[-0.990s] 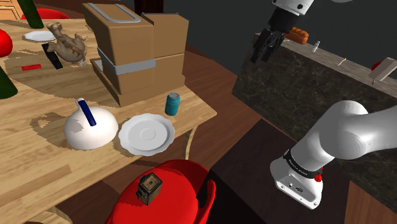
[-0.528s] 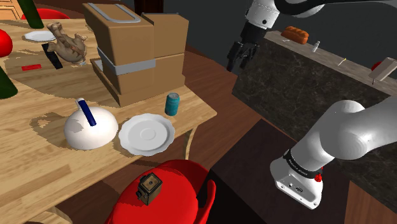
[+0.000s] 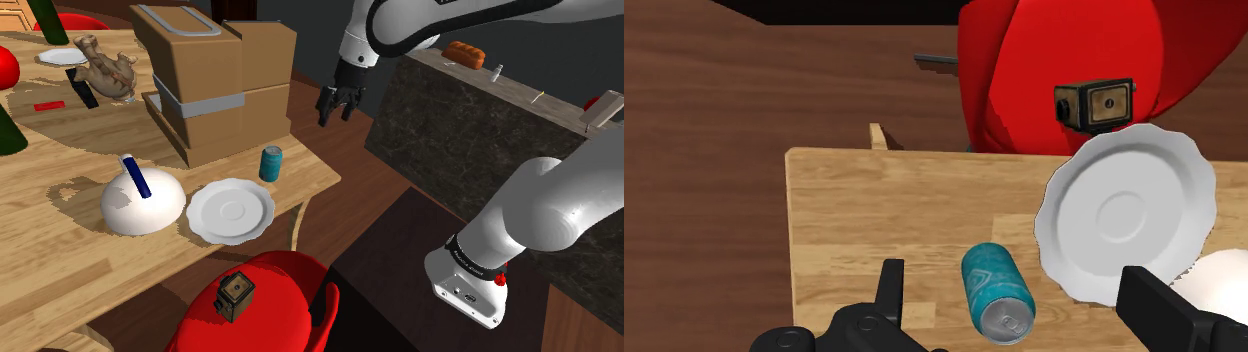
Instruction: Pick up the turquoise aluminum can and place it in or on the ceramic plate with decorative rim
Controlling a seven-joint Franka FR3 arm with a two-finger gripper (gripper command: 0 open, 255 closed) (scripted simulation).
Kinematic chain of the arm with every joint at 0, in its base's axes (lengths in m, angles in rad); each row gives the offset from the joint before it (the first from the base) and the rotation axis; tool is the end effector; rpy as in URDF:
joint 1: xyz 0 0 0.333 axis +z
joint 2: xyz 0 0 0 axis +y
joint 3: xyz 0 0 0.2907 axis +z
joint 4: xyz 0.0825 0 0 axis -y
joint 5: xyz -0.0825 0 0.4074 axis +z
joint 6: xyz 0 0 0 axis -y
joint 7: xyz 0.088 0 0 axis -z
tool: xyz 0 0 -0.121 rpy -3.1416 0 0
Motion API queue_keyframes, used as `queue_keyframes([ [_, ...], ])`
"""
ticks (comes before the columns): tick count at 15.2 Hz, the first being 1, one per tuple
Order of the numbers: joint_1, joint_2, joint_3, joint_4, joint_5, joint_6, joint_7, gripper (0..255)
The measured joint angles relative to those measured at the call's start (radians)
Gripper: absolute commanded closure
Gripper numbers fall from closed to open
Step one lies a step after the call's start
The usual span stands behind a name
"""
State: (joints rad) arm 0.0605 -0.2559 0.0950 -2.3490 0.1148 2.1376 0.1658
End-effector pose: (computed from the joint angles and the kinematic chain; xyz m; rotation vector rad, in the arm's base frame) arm 0.4871 0.0825 0.3860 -3.0590 0.1108 -0.0486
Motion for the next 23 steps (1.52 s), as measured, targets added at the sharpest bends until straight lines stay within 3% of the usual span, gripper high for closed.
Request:
queue_keyframes([
  [7, 0.016, 0.286, 0.041, 0.140, -0.064, 0.133, 0.088, 0],
  [17, 0.073, 0.686, 0.032, 0.457, -0.181, 0.188, 0.204, 0],
  [23, 0.083, 0.763, 0.024, 0.481, -0.197, 0.237, 0.217, 0],
])
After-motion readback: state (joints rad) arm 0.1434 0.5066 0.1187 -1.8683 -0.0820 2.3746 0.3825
